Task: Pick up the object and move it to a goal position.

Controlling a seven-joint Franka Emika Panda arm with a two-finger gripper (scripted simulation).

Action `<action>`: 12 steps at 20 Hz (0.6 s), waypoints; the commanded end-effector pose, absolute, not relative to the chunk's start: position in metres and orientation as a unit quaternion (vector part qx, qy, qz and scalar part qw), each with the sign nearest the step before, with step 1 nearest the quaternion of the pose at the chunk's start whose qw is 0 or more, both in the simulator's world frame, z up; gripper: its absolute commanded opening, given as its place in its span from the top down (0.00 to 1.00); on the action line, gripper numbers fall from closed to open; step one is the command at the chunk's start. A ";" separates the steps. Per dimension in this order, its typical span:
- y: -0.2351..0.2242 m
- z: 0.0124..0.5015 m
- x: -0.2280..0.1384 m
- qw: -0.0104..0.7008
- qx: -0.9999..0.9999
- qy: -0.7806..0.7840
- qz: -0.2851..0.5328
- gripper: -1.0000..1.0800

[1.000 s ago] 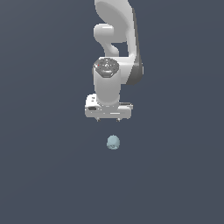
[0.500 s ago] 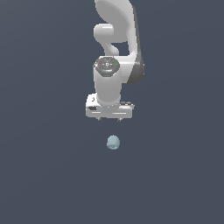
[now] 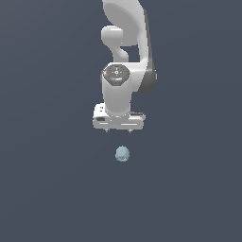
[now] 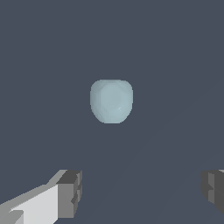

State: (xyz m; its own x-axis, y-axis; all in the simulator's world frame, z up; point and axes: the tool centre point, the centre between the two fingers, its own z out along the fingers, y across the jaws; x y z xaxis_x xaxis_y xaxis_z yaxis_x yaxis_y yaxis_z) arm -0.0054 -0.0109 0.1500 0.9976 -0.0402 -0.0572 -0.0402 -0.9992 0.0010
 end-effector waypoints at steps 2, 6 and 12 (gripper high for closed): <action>-0.008 0.141 0.004 -0.001 -0.999 0.021 0.025 0.04; -0.004 0.126 0.019 -0.001 -1.000 0.022 0.017 0.04; 0.004 0.102 0.041 -0.001 -1.000 0.025 0.006 0.04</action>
